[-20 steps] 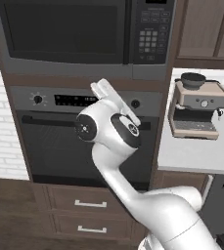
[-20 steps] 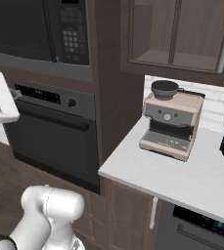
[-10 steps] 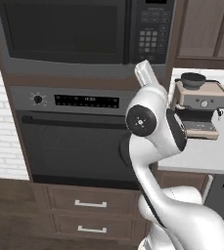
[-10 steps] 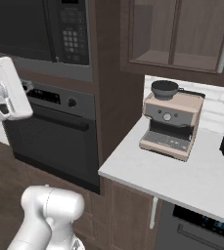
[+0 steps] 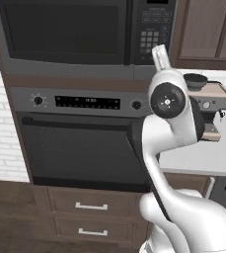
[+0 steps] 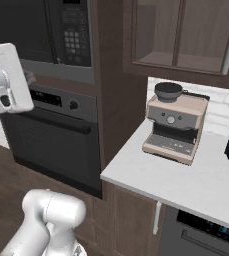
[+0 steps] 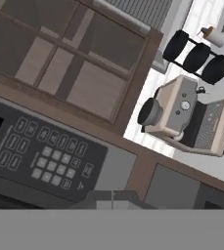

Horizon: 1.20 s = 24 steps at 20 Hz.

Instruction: Open the microwave, place the bowl with waffle inside the microwave, then close the microwave door and turn it on.

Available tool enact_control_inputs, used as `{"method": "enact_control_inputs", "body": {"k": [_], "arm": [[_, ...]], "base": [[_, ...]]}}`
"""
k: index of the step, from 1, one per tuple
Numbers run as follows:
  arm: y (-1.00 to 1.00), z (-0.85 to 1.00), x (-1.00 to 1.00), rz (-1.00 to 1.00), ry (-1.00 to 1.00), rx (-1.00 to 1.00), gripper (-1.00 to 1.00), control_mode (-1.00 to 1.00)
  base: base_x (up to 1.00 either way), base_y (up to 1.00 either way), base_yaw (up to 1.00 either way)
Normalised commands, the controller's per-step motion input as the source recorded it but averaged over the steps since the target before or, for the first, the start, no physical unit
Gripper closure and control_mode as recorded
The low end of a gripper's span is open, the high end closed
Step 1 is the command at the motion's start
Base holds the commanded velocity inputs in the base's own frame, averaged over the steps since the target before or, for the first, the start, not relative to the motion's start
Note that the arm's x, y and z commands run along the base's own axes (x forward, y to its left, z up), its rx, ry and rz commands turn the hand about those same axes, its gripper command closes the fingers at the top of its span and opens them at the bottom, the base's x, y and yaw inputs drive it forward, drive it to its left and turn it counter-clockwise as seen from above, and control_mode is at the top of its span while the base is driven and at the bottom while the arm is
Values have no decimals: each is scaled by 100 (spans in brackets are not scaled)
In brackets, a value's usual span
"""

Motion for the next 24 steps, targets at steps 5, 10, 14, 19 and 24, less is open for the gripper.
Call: {"method": "enact_control_inputs", "body": {"k": [5,10,14,19,24], "arm": [[-22,0,0,19,0,3,100,-100],[-28,0,0,19,-1,1,100,-100],[-14,0,0,11,0,0,100,-100],[0,0,6,1,0,0,100,-100],[0,0,17,0,0,0,100,-100]], "base": [[0,0,0],[0,0,0],[0,0,0],[0,0,0],[0,0,0]]}}
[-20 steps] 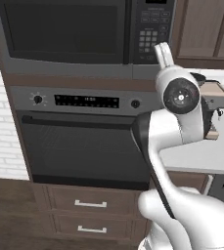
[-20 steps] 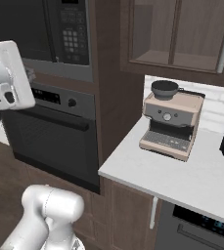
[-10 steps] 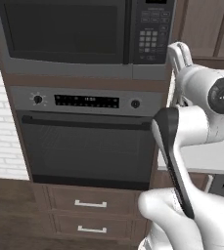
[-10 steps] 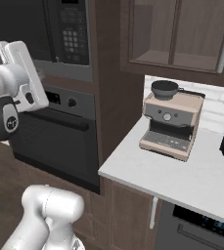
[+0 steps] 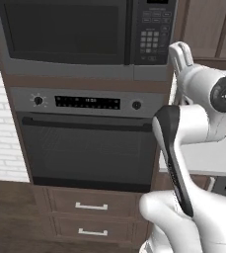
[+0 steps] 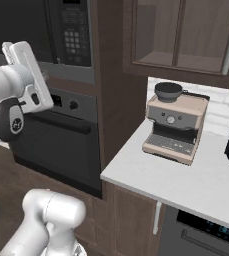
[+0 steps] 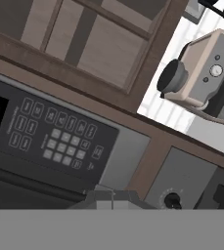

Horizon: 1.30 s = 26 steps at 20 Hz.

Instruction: Open the microwave, place the bowl with waffle inside the microwave, then close the microwave door and turn it on.

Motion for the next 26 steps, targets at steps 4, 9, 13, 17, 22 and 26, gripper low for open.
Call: {"method": "enact_control_inputs", "body": {"k": [4,9,13,17,22,26], "arm": [[3,0,28,0,0,-3,100,-100],[2,0,38,0,0,-5,100,-100],[0,0,40,0,0,-3,100,-100],[0,0,36,0,0,-1,100,-100],[0,0,35,0,0,-2,100,-100],[0,0,39,0,0,-2,100,-100]], "base": [[0,0,0],[0,0,0],[0,0,0],[0,0,0],[0,0,0],[0,0,0]]}}
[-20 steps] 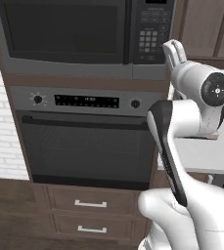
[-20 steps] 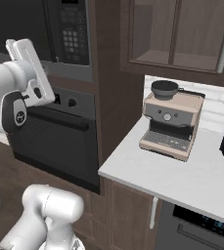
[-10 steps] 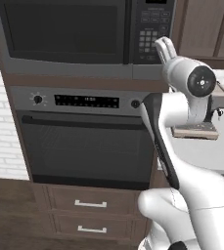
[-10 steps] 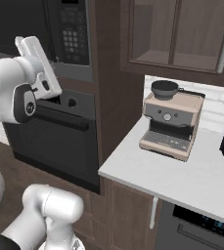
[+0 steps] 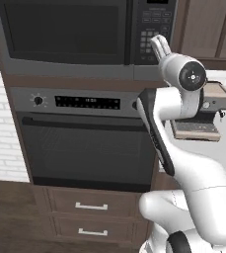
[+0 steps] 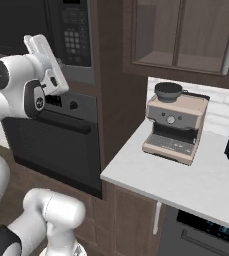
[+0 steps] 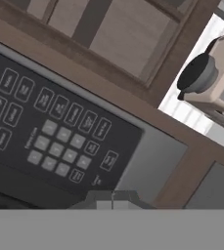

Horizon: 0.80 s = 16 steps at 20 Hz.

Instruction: Open the microwave, place the bowl with waffle inside the microwave, then close the microwave door and turn it on.

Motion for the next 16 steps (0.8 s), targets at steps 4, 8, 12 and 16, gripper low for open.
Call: {"method": "enact_control_inputs", "body": {"k": [4,8,12,16], "arm": [[0,0,43,0,0,-3,100,-100],[0,-5,50,0,0,-2,100,-100],[0,-13,56,0,0,-1,100,-100],[-4,-17,61,0,0,0,100,-100]], "base": [[0,0,0],[0,0,0],[0,0,0],[0,0,0]]}}
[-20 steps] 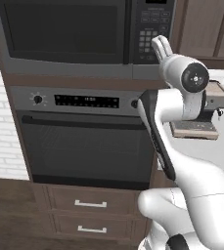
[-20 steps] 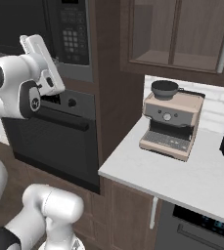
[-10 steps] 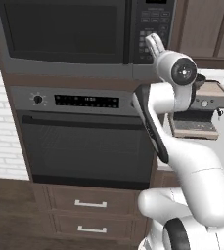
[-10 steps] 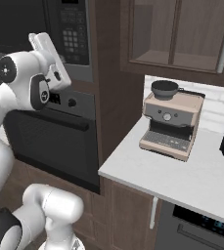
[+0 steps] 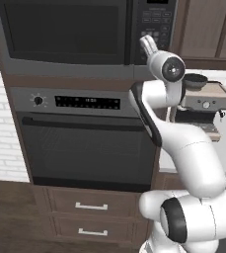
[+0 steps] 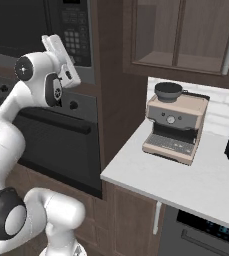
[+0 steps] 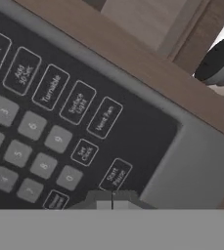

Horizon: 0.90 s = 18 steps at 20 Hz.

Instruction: Open the microwave, place the bowl with waffle inside the microwave, then close the microwave door and turn it on.

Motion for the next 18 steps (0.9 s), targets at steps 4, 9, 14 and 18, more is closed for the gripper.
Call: {"method": "enact_control_inputs", "body": {"k": [4,9,14,18], "arm": [[-12,-16,71,0,0,0,100,-100],[-19,-11,82,0,1,0,100,-100],[-12,-17,90,0,6,-1,100,-100],[-11,-3,100,-1,25,-5,100,-100]], "base": [[0,0,0],[0,0,0],[0,0,0],[0,0,0]]}}
